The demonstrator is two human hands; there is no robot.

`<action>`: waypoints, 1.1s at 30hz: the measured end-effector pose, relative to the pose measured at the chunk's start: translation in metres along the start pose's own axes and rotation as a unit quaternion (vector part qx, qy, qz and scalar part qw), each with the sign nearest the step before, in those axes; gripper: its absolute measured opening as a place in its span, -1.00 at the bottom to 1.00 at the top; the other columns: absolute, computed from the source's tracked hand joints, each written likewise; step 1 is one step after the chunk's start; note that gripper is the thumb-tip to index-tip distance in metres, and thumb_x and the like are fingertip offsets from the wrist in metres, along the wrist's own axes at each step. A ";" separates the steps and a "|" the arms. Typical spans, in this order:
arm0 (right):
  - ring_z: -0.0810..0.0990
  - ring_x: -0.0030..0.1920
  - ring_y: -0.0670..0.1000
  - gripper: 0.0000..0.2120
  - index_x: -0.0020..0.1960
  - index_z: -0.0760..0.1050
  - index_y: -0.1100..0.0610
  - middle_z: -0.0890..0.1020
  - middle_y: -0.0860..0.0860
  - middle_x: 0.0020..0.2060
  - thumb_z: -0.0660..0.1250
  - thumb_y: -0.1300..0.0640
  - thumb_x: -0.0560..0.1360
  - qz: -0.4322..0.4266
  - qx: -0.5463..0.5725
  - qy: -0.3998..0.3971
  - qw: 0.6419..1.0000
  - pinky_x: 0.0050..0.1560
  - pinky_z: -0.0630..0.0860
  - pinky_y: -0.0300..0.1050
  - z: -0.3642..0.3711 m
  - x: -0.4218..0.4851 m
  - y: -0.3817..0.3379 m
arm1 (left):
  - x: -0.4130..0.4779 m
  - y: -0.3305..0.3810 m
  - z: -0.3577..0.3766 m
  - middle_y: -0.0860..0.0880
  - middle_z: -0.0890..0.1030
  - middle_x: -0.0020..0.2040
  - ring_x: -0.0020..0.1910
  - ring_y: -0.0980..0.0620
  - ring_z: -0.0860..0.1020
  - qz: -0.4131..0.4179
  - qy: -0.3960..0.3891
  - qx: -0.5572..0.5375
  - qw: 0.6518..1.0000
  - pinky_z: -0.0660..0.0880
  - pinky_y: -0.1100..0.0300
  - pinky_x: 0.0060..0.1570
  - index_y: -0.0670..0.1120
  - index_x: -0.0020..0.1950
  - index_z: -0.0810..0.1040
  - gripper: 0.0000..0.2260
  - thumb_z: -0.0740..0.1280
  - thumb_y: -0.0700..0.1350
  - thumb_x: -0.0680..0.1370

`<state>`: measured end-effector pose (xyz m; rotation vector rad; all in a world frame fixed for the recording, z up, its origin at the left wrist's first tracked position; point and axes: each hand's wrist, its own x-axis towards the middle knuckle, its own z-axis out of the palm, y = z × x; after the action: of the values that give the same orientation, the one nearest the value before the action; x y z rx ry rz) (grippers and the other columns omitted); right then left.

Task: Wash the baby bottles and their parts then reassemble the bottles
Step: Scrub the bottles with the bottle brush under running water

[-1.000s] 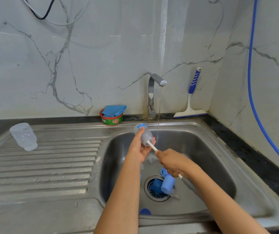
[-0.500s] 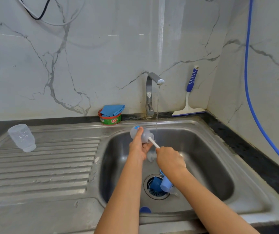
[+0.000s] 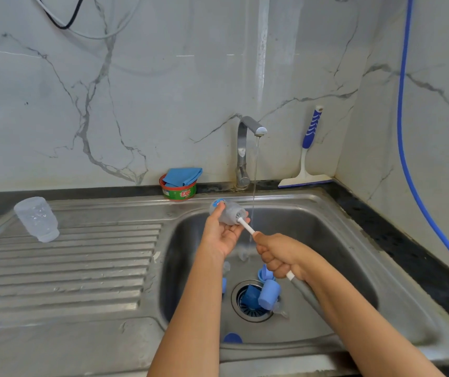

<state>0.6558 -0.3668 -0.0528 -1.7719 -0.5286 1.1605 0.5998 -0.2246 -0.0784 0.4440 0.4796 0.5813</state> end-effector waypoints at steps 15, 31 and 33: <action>0.06 -0.66 -0.18 -0.54 -0.40 0.18 0.04 0.16 -0.10 -0.58 0.05 -0.11 0.64 -0.006 0.149 -0.098 0.984 -0.71 -0.02 -0.39 0.008 -0.012 -0.008 | -0.004 0.004 0.008 -0.23 0.62 0.04 -0.11 -0.07 0.66 0.031 -0.071 0.000 0.997 0.64 0.05 -0.09 -0.24 0.33 0.43 -0.42 0.40 0.08 0.43; 0.60 0.05 0.12 -0.64 0.17 0.49 0.15 0.59 0.08 0.04 -0.02 0.00 0.67 -0.091 -0.550 0.296 0.776 -0.21 0.38 -0.10 0.031 -0.014 0.004 | 0.003 -0.011 0.003 -0.19 0.62 -0.02 -0.11 -0.12 0.66 0.111 0.172 0.165 0.965 0.65 0.07 -0.26 -0.18 0.04 0.47 -0.58 0.53 0.04 0.40; 0.59 -0.03 0.14 -0.62 0.05 0.50 0.16 0.59 0.10 -0.04 -0.01 -0.02 0.66 -0.107 -0.535 0.283 0.788 -0.23 0.38 -0.10 0.030 -0.009 0.004 | 0.004 -0.007 0.001 -0.17 0.61 -0.03 -0.18 -0.03 0.64 0.084 0.173 0.153 0.969 0.62 0.18 -0.34 -0.19 0.10 0.47 -0.49 0.50 0.15 0.39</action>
<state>0.6251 -0.3618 -0.0555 -2.7517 -1.0963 0.0100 0.6059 -0.2278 -0.0826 0.6865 0.8799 0.7563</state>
